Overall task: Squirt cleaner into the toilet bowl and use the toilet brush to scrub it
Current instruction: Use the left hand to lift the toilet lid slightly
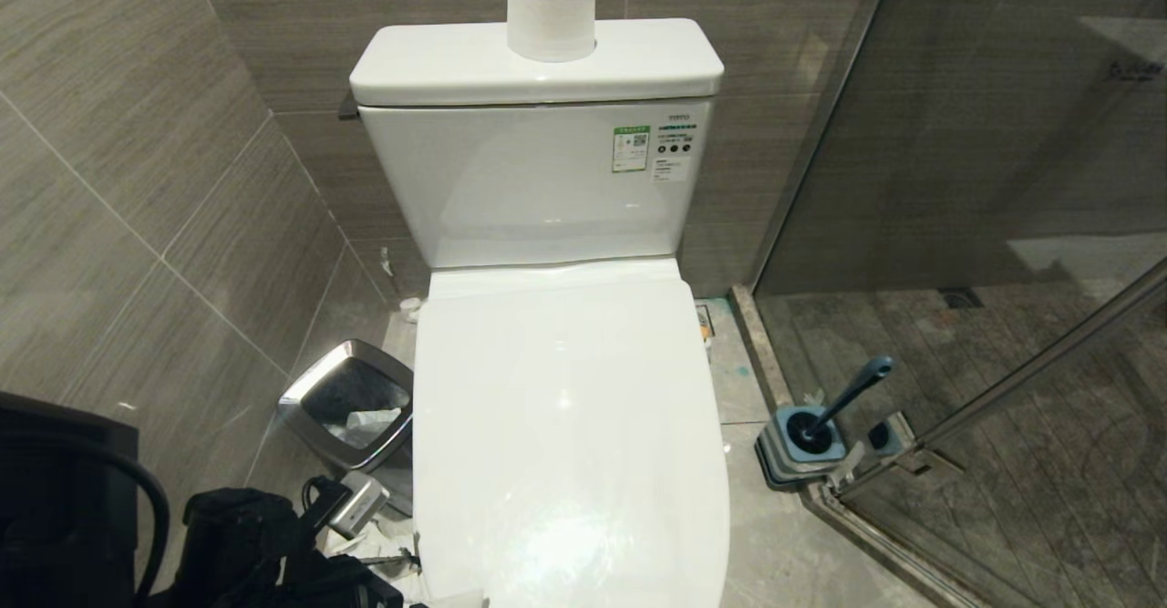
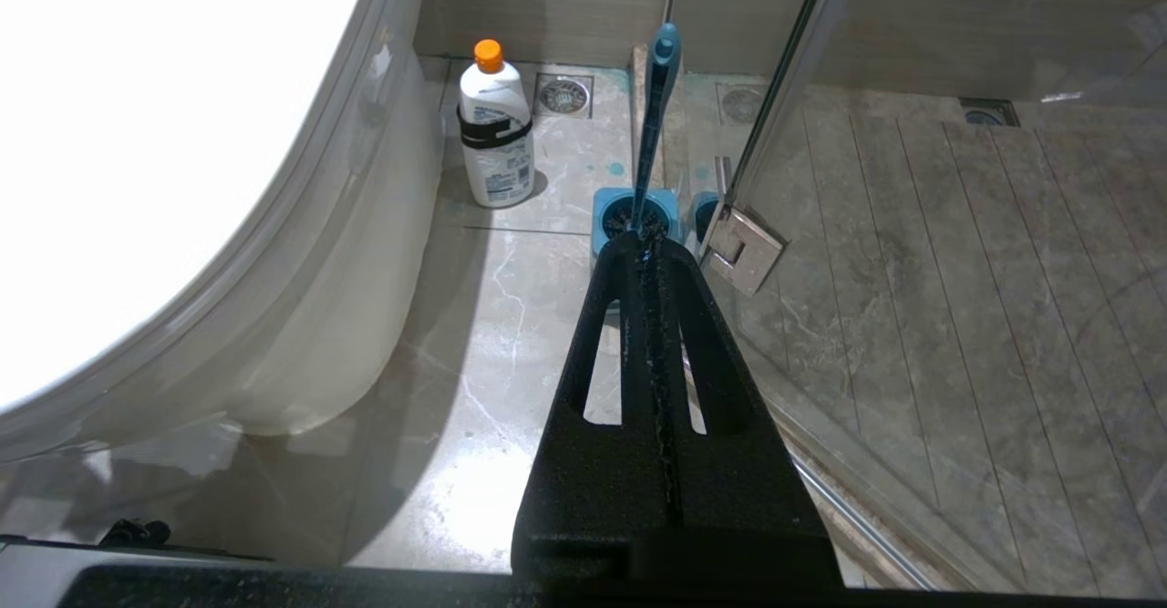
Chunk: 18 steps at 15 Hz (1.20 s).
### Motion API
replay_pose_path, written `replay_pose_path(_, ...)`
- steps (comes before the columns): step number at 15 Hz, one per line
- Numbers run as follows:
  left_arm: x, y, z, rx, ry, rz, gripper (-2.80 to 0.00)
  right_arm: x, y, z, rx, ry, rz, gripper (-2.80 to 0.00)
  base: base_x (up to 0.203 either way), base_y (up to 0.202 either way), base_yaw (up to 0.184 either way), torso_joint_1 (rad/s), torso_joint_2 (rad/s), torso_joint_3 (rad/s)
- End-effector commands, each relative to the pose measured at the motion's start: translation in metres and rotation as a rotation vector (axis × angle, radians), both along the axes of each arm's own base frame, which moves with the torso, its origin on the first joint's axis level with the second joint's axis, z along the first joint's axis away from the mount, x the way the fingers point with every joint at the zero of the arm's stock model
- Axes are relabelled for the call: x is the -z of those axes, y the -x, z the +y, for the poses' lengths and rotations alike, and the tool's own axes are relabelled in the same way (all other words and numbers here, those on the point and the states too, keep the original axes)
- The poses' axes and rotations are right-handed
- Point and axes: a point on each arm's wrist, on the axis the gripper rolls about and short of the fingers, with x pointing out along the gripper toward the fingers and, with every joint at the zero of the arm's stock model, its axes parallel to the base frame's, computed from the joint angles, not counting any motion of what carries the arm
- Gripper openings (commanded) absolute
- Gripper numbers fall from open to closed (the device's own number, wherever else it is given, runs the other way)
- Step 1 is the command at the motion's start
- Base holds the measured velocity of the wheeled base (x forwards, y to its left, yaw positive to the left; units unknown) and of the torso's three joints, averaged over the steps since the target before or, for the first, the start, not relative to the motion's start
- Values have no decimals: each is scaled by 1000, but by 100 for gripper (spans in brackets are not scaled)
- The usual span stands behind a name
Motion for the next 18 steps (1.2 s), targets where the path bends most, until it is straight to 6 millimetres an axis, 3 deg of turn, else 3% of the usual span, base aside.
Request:
replay_pose_path(1, 3, -2, 1, -5, 1, 1, 0, 0, 0, 0, -2, 0, 1, -280, 0, 0, 0, 0, 0, 0)
replay_pose_path(4, 3, -4, 5, -21, 1, -2, 0, 0, 0, 0, -1, 0, 1, -280, 0, 0, 0, 0, 0, 0)
replay_pose_path(12, 16, -4, -10, 43, 2, 18, 0, 0, 0, 0, -2, 0, 2, -280, 0, 0, 0, 0, 0, 0)
replay_pose_path(18, 9, -2, -19, 58, 78, 27, 0, 0, 0, 0, -1, 0, 2, -280, 0, 0, 0, 0, 0, 0)
